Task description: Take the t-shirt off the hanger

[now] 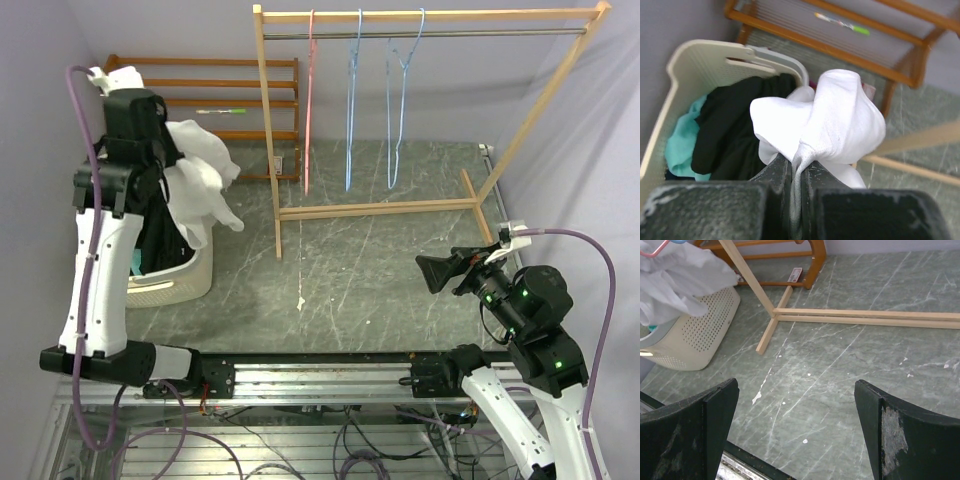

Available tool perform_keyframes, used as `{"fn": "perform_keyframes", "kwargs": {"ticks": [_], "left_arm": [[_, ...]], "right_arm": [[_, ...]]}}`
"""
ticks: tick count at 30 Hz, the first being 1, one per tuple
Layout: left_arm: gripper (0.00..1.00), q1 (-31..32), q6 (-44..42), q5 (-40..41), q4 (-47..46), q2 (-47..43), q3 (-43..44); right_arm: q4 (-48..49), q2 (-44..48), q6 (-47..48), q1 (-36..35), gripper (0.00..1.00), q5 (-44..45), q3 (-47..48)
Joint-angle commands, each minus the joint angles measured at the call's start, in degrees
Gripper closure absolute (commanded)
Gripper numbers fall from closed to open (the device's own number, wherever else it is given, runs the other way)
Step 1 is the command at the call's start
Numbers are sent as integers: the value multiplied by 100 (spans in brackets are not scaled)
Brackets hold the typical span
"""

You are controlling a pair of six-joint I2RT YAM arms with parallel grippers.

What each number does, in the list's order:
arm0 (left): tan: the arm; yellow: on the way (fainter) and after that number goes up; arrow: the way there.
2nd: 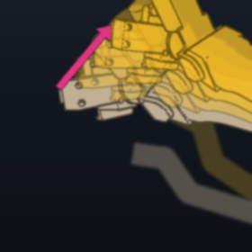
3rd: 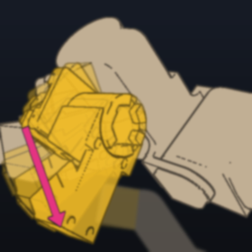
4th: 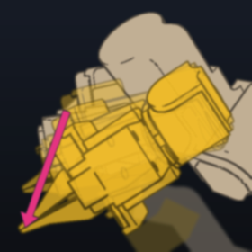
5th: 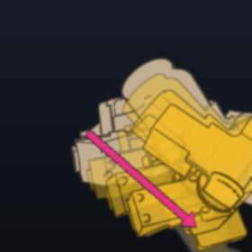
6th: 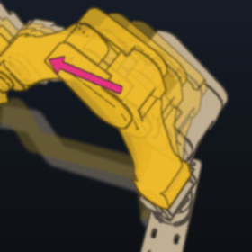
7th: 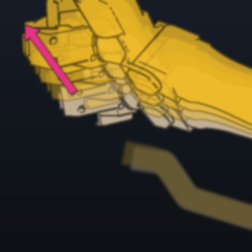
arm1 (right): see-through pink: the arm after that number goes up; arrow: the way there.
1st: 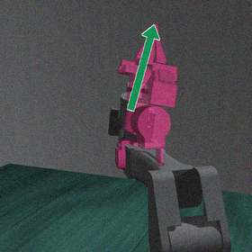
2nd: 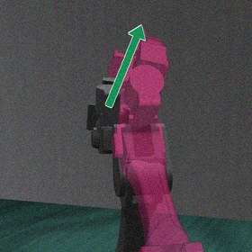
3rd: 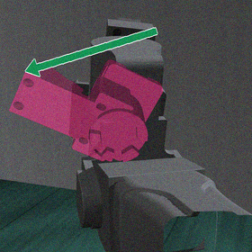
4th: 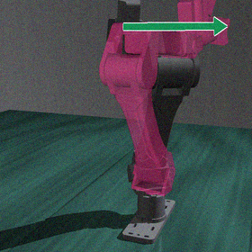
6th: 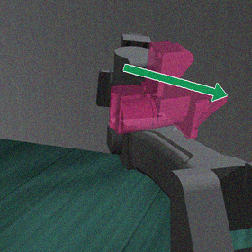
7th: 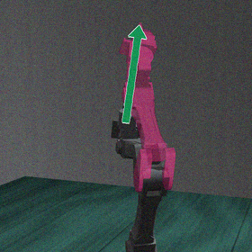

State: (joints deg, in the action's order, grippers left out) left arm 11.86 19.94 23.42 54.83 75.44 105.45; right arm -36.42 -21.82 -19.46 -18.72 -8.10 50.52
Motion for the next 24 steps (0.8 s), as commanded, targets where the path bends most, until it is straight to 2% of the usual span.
{"fn": "perform_keyframes", "kwargs": {"ticks": [1,4,10,13,19,24], "left_arm": [[92,-883,210,-436,12,172,628],[92,-1092,281,-258,180,365,1185],[91,-1098,335,-171,297,627,2295],[90,-1098,320,-2,351,669,2579],[89,-1098,465,770,319,536,2119],[89,-1278,501,888,26,413,1369]], "right_arm": [[65,39,38,-51,0,64,-53],[72,19,30,-55,0,77,-61],[88,-5,22,-71,0,79,-77],[87,-28,25,-70,0,79,-79],[92,-41,22,-75,0,67,-86],[93,-41,25,-79,0,71,-87]]}}
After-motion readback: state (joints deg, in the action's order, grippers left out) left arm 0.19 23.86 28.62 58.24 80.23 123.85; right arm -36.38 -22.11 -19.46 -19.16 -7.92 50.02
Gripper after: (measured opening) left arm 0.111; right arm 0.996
